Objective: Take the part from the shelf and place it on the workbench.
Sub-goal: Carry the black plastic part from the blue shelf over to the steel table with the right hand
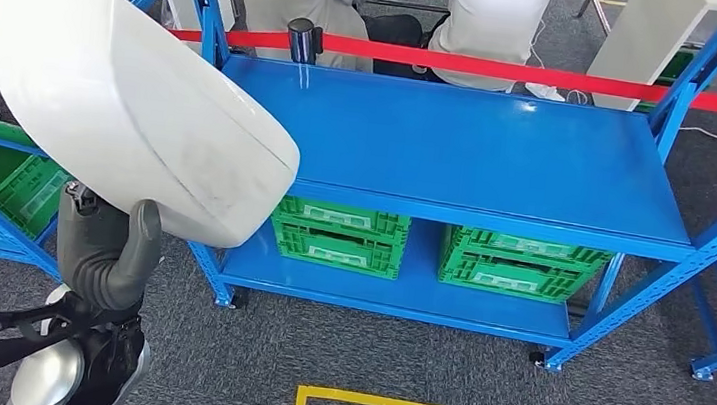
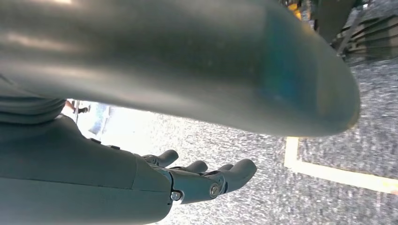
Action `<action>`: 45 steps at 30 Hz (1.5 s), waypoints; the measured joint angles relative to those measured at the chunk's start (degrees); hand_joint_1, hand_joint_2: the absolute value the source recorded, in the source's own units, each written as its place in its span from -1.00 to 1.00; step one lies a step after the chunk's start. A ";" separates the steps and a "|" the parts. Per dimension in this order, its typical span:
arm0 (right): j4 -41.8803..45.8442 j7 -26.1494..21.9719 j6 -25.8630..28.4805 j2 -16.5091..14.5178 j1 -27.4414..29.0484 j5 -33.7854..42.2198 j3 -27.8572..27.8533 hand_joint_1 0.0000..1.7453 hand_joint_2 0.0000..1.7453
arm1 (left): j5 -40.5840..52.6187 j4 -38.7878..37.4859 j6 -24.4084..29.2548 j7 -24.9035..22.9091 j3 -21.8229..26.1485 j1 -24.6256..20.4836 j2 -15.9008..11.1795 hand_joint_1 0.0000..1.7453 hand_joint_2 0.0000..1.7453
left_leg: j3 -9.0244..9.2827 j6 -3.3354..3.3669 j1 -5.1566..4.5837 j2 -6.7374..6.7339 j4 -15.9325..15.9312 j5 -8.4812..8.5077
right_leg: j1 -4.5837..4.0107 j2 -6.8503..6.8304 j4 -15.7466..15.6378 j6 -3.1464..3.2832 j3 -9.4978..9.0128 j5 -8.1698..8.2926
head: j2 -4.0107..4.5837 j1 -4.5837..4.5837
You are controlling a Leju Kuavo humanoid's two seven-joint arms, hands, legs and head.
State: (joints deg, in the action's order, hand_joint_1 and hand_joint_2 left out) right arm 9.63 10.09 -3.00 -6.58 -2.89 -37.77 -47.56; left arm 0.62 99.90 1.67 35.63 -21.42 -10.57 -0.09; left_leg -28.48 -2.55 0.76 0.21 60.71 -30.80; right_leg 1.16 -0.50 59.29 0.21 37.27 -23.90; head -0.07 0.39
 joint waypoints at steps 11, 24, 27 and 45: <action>0.01 -0.38 -0.49 0.14 0.01 -0.68 0.02 -1.00 -1.00 | 0.51 0.58 0.05 0.55 1.25 2.54 -0.40 1.00 1.00 | -5.47 4.12 -1.27 -0.46 -2.92 5.23 | -0.20 0.35 15.84 -1.76 3.24 -9.74 | 0.00 0.01; 0.06 0.38 -0.31 0.37 -0.21 -0.32 -0.01 -1.00 -1.00 | 2.08 2.37 0.07 -0.49 1.61 4.26 -0.49 1.00 1.00 | -12.31 0.22 -0.64 -0.19 9.35 -2.18 | -0.70 -0.15 -1.41 1.75 -4.45 -3.39 | 0.00 -0.06; 0.05 0.04 -0.39 0.36 -0.19 0.06 -0.03 -1.00 -1.00 | 2.24 2.43 -0.08 -0.53 1.62 4.52 -0.48 1.00 1.00 | -10.15 -0.48 0.00 -0.21 13.34 -0.93 | -0.53 -0.36 -1.25 1.25 -1.71 -1.09 | 0.00 -0.05; 0.12 -0.62 -1.10 0.39 -0.08 0.18 -0.11 -1.00 -1.00 | 2.51 3.88 -0.29 -1.45 1.62 4.48 0.07 1.00 1.00 | -8.16 3.52 -1.03 -0.49 -2.33 7.00 | -0.64 0.31 6.30 -1.37 -5.49 -6.25 | 0.00 -0.05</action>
State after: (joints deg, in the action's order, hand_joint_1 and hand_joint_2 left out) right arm 9.75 9.48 -4.11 -6.20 -2.97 -37.59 -47.67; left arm 3.13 103.78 1.38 34.17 -19.80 -6.09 -0.02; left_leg -36.64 0.97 -0.27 -0.29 58.38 -23.79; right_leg 0.53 -0.19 65.60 -1.16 31.78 -30.15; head -0.07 0.35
